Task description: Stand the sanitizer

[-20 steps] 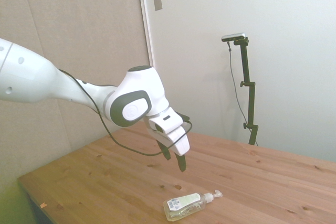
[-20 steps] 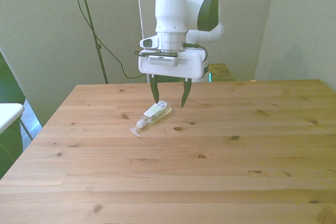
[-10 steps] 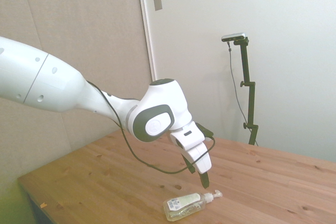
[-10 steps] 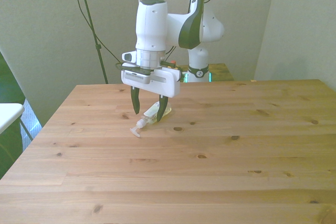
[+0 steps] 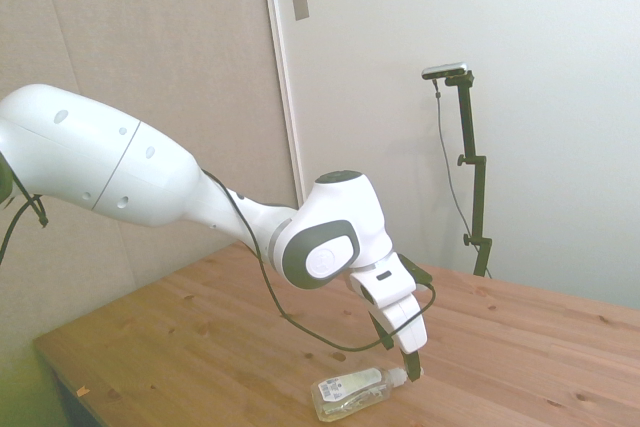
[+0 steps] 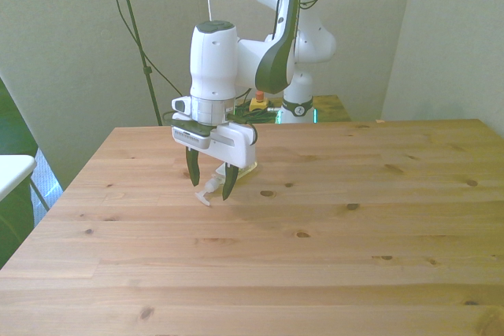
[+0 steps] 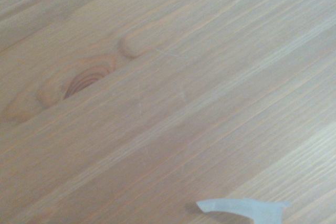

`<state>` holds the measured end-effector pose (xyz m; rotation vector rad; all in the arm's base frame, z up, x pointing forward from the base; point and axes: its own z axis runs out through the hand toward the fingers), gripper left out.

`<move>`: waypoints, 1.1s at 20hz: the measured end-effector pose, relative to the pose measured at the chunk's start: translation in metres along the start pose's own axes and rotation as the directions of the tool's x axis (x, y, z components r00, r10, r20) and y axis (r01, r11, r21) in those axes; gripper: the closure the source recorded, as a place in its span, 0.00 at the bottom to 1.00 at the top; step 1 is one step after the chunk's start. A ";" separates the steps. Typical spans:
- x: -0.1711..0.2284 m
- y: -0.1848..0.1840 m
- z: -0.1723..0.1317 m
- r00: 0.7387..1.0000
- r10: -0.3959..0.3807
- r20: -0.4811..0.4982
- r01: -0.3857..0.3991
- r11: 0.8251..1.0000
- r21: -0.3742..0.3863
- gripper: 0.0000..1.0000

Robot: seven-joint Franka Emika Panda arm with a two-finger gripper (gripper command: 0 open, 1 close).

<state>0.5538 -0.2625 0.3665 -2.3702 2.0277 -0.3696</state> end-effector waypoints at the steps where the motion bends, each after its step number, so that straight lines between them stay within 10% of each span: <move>1: 0.001 -0.001 0.002 1.000 0.001 0.001 -0.001 1.000 -0.002 1.00; 22: 0.011 0.006 0.019 0.999 0.025 0.028 -0.025 1.000 0.003 1.00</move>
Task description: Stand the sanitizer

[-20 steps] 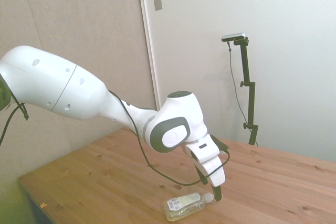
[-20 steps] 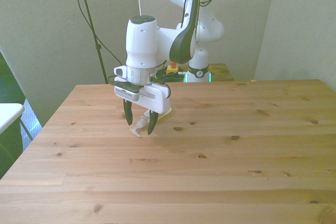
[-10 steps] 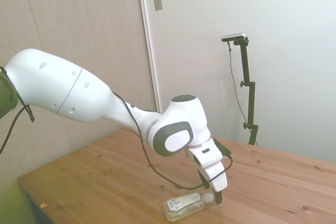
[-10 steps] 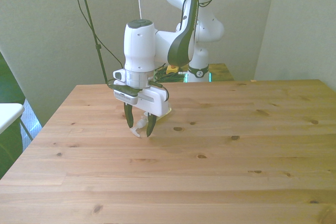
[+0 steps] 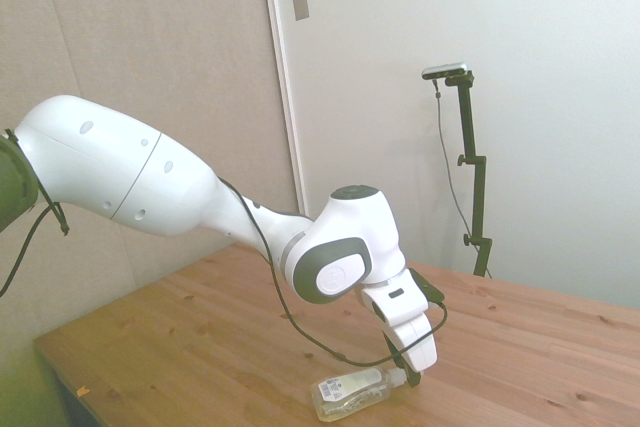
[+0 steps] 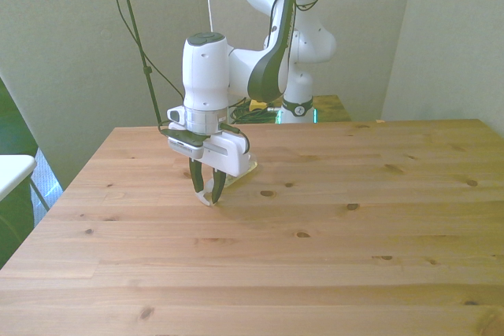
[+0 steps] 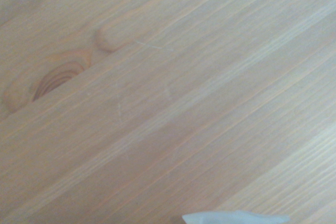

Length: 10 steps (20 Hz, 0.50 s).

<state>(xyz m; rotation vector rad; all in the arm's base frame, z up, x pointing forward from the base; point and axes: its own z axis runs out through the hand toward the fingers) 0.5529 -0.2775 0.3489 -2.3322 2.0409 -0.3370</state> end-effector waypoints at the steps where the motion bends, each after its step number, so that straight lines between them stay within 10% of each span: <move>1: 0.001 0.000 0.000 1.000 0.000 -0.001 0.000 1.000 0.002 1.00; 10: 0.001 0.000 0.000 1.000 0.006 0.021 -0.006 1.000 0.022 1.00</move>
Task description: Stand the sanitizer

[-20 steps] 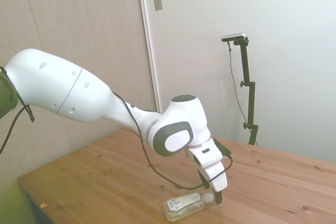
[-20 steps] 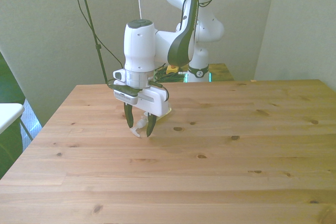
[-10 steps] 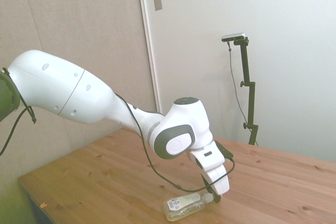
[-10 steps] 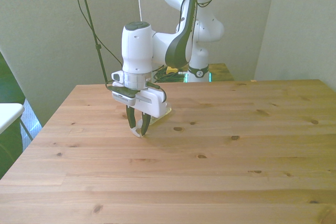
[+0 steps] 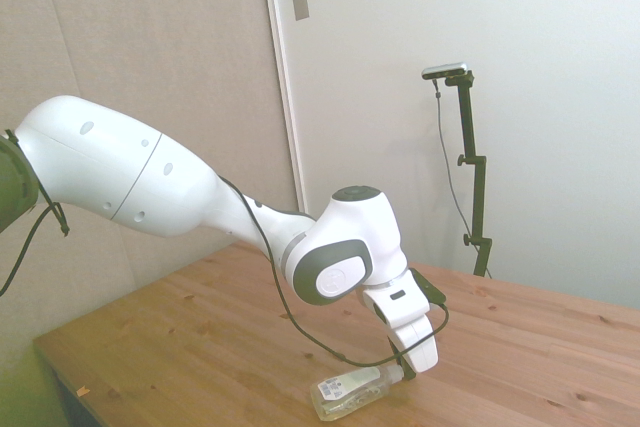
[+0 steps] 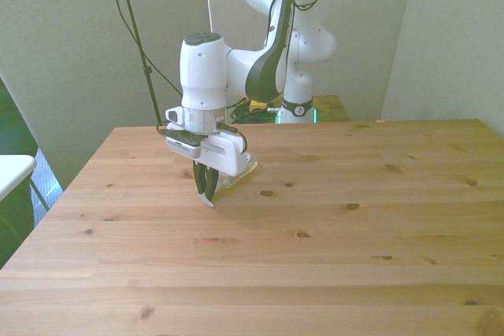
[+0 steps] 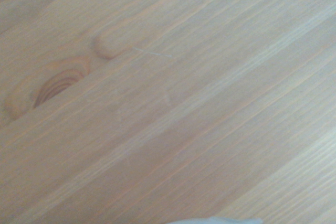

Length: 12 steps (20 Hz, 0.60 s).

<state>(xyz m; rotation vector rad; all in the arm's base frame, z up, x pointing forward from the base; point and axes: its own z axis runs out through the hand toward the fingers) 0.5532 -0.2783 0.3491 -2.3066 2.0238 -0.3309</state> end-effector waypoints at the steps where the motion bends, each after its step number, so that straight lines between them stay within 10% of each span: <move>1: 0.000 0.000 0.000 1.000 0.000 0.002 0.000 1.000 0.002 1.00; 12: -0.014 -0.027 -0.047 0.984 0.114 -0.136 -0.083 0.973 0.213 1.00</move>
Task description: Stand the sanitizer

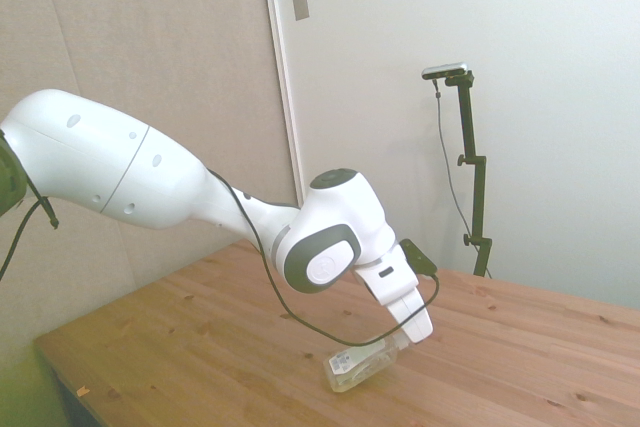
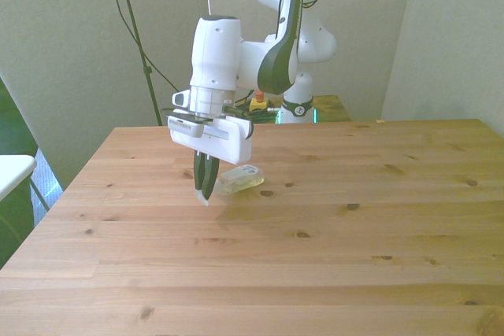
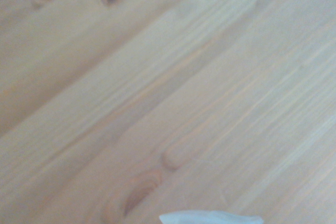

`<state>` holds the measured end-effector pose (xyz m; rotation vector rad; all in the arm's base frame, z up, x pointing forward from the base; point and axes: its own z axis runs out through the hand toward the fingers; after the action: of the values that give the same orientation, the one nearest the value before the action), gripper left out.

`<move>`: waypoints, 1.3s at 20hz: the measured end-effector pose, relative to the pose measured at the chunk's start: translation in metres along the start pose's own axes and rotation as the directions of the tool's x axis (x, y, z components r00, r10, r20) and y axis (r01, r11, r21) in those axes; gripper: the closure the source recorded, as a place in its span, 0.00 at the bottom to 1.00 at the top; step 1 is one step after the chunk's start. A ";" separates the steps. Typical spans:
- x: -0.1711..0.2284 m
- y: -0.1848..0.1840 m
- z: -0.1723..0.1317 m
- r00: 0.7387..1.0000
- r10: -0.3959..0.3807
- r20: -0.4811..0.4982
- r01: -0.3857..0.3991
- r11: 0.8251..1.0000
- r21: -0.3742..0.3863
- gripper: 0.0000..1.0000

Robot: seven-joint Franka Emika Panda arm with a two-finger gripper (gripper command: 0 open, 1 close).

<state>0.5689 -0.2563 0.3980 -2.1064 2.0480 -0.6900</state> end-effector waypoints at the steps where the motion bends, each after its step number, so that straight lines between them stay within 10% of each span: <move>1: -0.001 -0.002 -0.008 1.000 0.013 -0.028 -0.012 1.000 0.026 1.00; 14: -0.028 -0.051 -0.064 0.916 0.205 -0.343 -0.113 0.956 0.270 1.00; 26: -0.115 -0.058 -0.037 0.751 0.266 -0.604 -0.093 0.949 0.303 1.00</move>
<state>0.6097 -0.1320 0.4269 -1.6182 2.2470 -1.7285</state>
